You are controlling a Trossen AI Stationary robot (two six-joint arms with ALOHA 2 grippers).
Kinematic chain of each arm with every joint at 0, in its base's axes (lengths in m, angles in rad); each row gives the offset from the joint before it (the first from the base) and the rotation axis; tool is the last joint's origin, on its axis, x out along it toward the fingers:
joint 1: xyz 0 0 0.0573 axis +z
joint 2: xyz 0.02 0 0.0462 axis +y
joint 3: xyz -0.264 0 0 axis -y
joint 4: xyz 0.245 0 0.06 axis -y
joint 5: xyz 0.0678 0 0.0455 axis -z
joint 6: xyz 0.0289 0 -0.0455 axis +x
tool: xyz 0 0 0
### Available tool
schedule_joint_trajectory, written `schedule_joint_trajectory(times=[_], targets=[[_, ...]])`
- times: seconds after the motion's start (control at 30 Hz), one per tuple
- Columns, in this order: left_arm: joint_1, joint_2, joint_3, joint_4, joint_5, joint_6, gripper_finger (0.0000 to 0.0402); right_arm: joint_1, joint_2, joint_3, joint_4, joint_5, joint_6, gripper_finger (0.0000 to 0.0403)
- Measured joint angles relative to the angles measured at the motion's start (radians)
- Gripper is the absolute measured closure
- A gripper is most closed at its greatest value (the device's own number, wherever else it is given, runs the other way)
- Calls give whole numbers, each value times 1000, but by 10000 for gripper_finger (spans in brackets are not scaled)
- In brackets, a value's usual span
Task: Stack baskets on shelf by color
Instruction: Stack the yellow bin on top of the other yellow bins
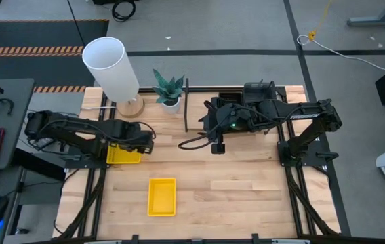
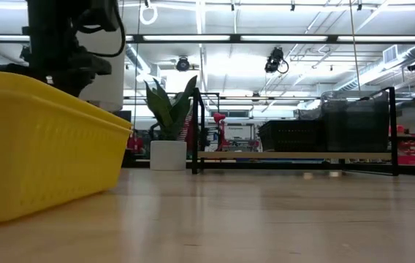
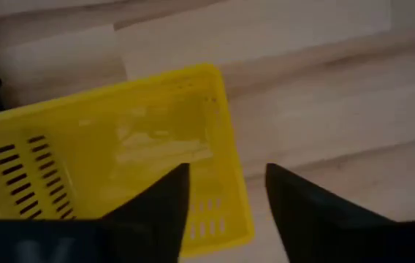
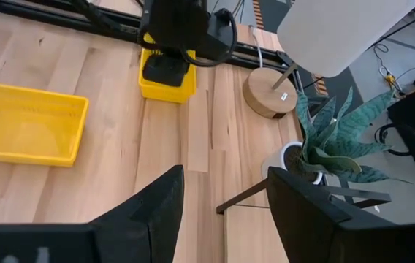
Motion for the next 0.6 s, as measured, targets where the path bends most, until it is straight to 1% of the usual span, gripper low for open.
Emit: schedule_joint_trajectory(times=[0.1,0.17,0.23,0.33,0.6], targets=[[24,35,0,11,0,6,183,0,0,0,0,0,0,204],[37,68,0,11,6,18,173,0,0,0,0,0,0,204],[51,104,0,15,15,45,173,0,0,0,0,0,0,204],[67,160,0,56,41,91,187,0,0,0,0,0,-1,204],[82,303,0,166,139,188,242,0,0,0,0,0,-2,204]])
